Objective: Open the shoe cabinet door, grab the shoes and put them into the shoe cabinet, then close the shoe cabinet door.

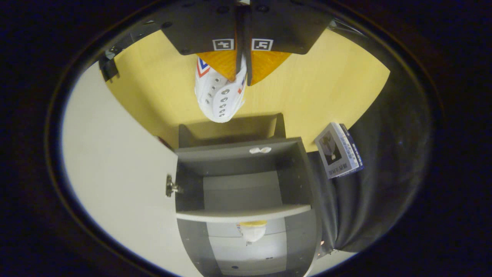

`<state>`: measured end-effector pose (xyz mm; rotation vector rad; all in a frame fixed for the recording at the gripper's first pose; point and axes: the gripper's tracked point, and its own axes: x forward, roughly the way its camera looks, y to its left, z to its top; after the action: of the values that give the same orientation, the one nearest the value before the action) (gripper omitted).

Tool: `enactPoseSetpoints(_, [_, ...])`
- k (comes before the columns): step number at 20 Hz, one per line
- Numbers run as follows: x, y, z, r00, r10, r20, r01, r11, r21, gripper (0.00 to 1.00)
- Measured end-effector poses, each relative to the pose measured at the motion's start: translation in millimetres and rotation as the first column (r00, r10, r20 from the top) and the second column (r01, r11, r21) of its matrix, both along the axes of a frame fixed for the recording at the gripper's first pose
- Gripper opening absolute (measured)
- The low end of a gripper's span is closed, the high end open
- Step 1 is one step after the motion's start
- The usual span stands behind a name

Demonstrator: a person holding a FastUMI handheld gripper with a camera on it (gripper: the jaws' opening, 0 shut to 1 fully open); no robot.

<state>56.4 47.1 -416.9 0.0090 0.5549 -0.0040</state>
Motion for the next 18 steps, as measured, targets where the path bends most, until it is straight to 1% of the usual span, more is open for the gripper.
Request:
enactPoseSetpoints(6, [26,9,140,0.991,-0.014,0.134,0.026,0.996,-0.088,0.02])
enactPoseSetpoints(9, [51,12,196,0.982,0.011,0.187,0.01,0.994,-0.111,0.03])
enactPoseSetpoints(12, [94,4,233,0.975,0.04,0.22,-0.004,0.987,-0.163,0.02])
enactPoseSetpoints(14, [126,-4,257,0.973,0.05,0.226,-0.009,0.984,-0.177,0.03])
enactPoseSetpoints(15, [143,-8,263,0.972,0.059,0.228,-0.019,0.984,-0.175,0.02])
enactPoseSetpoints(18, [205,-25,259,0.977,0.081,0.199,-0.046,0.983,-0.177,0.02])
